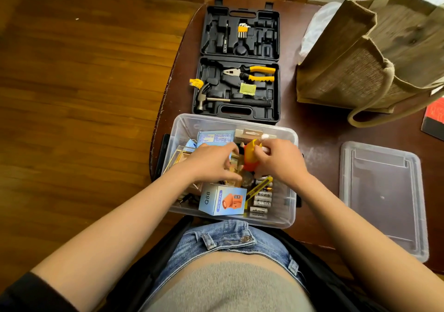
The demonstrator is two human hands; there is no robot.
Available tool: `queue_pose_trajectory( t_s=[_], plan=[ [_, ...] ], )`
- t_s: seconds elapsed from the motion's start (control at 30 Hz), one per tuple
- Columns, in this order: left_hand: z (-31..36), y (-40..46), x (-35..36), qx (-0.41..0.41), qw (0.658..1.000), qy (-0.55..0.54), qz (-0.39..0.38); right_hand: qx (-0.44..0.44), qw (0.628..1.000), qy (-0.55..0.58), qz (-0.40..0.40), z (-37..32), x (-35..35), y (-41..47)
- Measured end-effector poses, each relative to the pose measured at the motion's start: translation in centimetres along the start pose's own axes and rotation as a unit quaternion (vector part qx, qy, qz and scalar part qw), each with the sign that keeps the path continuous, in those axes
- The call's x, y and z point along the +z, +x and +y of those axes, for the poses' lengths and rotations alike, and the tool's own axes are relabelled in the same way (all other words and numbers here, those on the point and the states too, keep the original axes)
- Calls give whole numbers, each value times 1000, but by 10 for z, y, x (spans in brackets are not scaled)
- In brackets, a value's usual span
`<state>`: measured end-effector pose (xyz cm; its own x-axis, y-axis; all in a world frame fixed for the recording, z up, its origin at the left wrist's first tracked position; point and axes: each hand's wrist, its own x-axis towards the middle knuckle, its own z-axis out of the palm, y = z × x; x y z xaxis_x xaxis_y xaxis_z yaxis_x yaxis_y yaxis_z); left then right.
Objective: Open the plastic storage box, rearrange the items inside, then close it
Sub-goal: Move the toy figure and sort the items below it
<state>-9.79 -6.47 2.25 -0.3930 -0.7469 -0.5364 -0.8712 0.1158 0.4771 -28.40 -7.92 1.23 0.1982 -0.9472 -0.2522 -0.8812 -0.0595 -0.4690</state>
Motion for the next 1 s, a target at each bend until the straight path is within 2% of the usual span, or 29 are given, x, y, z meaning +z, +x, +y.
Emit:
queue_pose_trajectory(
  t_s=[0.07, 0.17, 0.27, 0.4, 0.47, 0.53, 0.57, 0.63, 0.73, 0.8, 1.0],
  plan=[
    [-1, 0, -1, -2, 997, -67, 45, -44, 990, 130, -25, -2, -14, -8],
    [1, 3, -3, 21, 990, -130, 50, -59, 942, 317, -89, -8, -26, -16],
    [4, 3, -2, 49, 986, -140, 73, -57, 915, 383, -112, -11, -28, -16],
    [1, 5, 0, 51, 974, -176, 130, -67, 898, 408, -152, -11, -22, -18],
    [-2, 8, 1, 45, 969, -197, 144, -78, 920, 338, -183, -8, -17, -17],
    [-7, 10, 3, 26, 962, -214, 167, -88, 953, 156, -243, 1, -6, -15],
    [-8, 11, 3, 17, 959, -223, 176, -94, 951, 49, -290, 4, 0, -14],
    [-10, 11, 5, 4, 954, -238, 183, -98, 910, -92, -392, 10, 16, -16],
    [-12, 11, 7, 0, 956, -233, 178, -86, 839, -199, -500, 17, 43, -22],
    [-13, 10, 7, 3, 960, -219, 172, -84, 825, -235, -506, 23, 57, -24],
    [-13, 12, 3, -15, 959, -236, 158, -79, 847, -268, -452, 25, 70, -30]
  ],
)
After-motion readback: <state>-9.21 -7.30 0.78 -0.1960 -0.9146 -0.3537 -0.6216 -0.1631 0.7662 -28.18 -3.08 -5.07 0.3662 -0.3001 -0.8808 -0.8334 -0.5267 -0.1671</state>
